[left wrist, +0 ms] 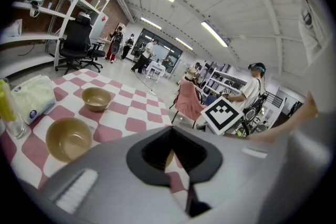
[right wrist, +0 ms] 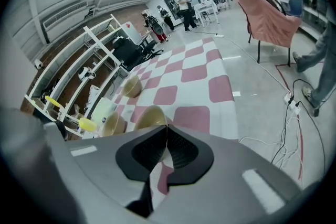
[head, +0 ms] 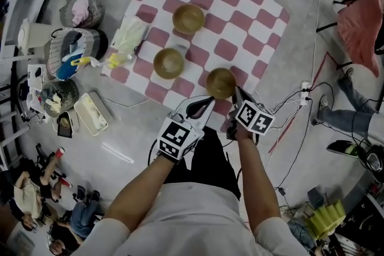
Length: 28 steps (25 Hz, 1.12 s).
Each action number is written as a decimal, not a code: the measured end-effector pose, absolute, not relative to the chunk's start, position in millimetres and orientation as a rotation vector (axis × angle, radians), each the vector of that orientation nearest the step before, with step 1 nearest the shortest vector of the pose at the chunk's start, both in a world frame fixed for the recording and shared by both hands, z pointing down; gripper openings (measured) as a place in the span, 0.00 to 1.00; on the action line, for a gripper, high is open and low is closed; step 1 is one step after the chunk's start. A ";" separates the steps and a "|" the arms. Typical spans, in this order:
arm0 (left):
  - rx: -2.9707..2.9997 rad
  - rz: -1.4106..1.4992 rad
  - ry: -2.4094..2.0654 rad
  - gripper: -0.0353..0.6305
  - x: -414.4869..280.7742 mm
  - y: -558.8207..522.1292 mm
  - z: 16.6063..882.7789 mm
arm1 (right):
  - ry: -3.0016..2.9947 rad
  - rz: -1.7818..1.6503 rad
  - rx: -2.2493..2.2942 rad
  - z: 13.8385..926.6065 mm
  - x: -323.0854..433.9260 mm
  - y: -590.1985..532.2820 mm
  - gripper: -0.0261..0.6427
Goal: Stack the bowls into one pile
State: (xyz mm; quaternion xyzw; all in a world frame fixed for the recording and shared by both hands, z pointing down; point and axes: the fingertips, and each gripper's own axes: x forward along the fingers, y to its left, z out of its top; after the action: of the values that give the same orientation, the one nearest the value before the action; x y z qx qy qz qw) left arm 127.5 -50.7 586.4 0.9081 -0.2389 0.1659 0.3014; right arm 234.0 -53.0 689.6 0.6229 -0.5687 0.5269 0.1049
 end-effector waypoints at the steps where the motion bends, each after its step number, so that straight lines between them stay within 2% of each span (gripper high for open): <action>1: 2.413 0.433 -0.641 0.06 124.2 -50.9 584.2 | -1.687 1.569 1.839 684.8 231.6 -54.5 0.06; 13: 2.433 0.351 -0.786 0.06 72.7 -70.4 552.0 | -1.921 1.671 1.781 626.1 166.2 -103.9 0.06; 20: 2.389 0.328 -0.911 0.06 32.5 -85.7 552.3 | -2.021 1.640 1.629 624.1 105.0 -131.0 0.06; 28: 2.341 0.314 -0.986 0.06 7.8 -101.5 560.2 | -2.023 1.648 1.549 640.6 69.0 -154.3 0.07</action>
State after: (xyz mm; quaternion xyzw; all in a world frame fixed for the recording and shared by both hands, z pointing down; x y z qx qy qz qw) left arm 7.8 -101.5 560.2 0.8761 -0.3689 0.1174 0.2872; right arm 69.0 -154.3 640.6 0.5098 -0.6658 0.5422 0.0535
